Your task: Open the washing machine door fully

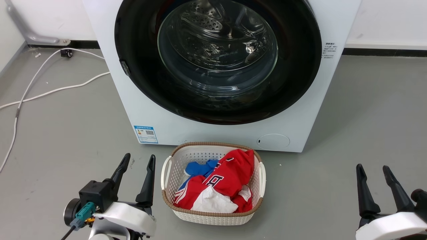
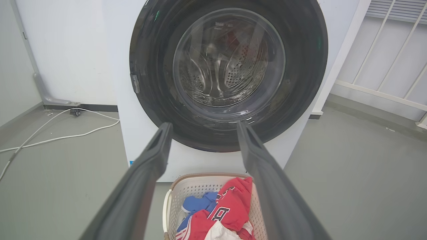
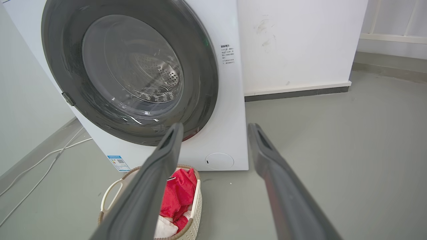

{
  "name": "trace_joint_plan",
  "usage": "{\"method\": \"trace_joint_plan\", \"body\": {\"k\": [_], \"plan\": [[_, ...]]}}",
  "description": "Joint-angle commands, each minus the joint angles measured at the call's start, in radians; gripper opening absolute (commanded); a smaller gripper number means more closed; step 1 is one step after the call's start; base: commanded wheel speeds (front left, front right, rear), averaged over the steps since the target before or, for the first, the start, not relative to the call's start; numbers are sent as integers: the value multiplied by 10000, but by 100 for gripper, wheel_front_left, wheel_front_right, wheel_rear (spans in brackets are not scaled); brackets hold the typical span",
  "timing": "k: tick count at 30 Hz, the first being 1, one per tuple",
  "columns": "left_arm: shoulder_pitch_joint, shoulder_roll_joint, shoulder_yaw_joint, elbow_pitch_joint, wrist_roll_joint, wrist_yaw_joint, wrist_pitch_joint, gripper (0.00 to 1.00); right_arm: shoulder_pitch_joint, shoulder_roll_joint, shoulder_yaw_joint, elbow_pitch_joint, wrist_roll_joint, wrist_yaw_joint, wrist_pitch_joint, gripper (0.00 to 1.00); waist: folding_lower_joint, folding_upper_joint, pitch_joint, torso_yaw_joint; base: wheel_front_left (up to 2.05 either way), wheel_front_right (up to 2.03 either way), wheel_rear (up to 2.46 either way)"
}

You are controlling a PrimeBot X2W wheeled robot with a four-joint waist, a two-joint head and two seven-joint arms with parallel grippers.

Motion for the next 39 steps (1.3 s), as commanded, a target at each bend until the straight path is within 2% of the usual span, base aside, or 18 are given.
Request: {"method": "trace_joint_plan", "body": {"k": [1, 9, 28, 38, 39], "plan": [[-157, 0, 17, -36, 191, 3, -78, 100, 81, 4, -29, -79, -163, 20, -91, 100, 0, 0, 0, 2, 0, 0, 0], [-113, -71, 124, 62, 736, 17, -281, 100, 252, 8, -111, -80, -758, 22, -289, 100, 0, 0, 13, -3, 0, 0, 0], [-157, -153, 186, 405, 1765, -8, -628, 100, 328, 16, -142, 339, -1228, 25, -807, 100, 0, 0, 7, 67, 0, 0, 0], [-165, -209, 274, 632, 1578, -51, -655, 100, 155, 16, -146, 807, -1029, 24, -1008, 100, 0, 0, -32, 59, 0, 0, 0], [-167, -217, 281, 652, 1562, -46, -655, 100, 135, 16, -148, 851, -967, 24, -1013, 80, 0, 0, -34, 56, 0, 0, 0]]}}
